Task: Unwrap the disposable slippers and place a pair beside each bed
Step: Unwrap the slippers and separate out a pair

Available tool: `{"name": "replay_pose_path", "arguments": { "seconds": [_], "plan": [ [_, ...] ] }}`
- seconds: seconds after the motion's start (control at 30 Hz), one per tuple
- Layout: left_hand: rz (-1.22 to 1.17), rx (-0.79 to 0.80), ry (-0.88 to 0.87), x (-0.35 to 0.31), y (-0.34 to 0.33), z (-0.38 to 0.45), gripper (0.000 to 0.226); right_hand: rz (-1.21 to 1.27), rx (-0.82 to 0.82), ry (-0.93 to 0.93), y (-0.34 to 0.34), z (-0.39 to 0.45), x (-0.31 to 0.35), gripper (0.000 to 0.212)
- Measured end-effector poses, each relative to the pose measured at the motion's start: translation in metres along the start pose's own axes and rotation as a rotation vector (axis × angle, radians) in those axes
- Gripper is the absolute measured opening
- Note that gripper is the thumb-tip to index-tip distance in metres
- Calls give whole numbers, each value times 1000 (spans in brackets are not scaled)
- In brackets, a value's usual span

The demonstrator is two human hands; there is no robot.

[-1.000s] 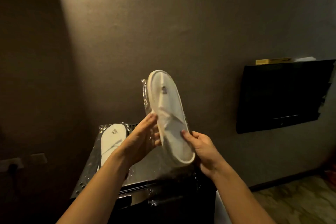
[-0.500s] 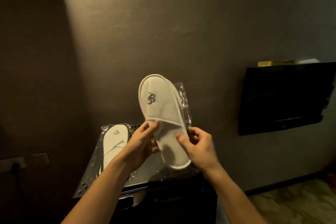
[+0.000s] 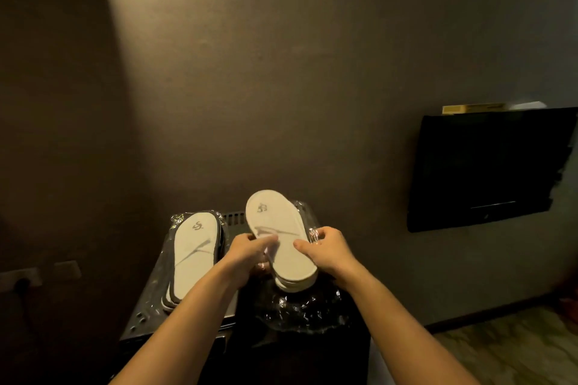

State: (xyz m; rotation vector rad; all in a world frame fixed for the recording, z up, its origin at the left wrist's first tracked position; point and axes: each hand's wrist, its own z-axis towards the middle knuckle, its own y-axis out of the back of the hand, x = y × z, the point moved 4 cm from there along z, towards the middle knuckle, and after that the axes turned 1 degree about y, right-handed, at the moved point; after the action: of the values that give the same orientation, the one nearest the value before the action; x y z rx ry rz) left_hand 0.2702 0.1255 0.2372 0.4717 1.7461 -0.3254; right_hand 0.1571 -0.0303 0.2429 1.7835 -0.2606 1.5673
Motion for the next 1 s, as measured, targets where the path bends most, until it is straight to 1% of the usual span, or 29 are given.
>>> {"name": "replay_pose_path", "arguments": {
  "seconds": [0.1,0.13,0.23,0.3,0.37,0.43,0.5,0.57,0.7,0.77,0.93,1.0],
  "plan": [
    [57,-65,-35,12,4,12,47,-190,-3,-26,-1,6,-2,49],
    [84,-95,-63,12,5,13,47,-223,-4,-20,-2,9,-2,47],
    [237,-170,-137,7,5,12,29,-316,-31,35,-3,13,3,43],
    [345,-196,-162,4,4,12,17,-387,-53,67,-7,17,4,47],
    [420,-222,-188,3,2,18,15,-442,-71,93,-12,22,4,53],
    [485,-225,-190,2,1,27,21,-483,-85,136,-17,26,6,57],
    [532,-195,-180,2,-1,38,28,-526,-97,176,-21,30,7,52],
    [557,-174,-146,6,2,50,34,-561,-98,171,-24,34,4,47],
    [584,-147,-91,19,7,71,23,-557,-90,126,-27,41,-5,49],
    [621,-132,-90,14,5,68,26,-518,-91,118,-27,45,-8,49],
    [697,-128,-90,8,2,68,56,-487,-91,103,-25,48,-9,47],
    [712,-151,-100,6,-1,64,56,-496,-83,100,-26,48,-8,49]
  ]
}}
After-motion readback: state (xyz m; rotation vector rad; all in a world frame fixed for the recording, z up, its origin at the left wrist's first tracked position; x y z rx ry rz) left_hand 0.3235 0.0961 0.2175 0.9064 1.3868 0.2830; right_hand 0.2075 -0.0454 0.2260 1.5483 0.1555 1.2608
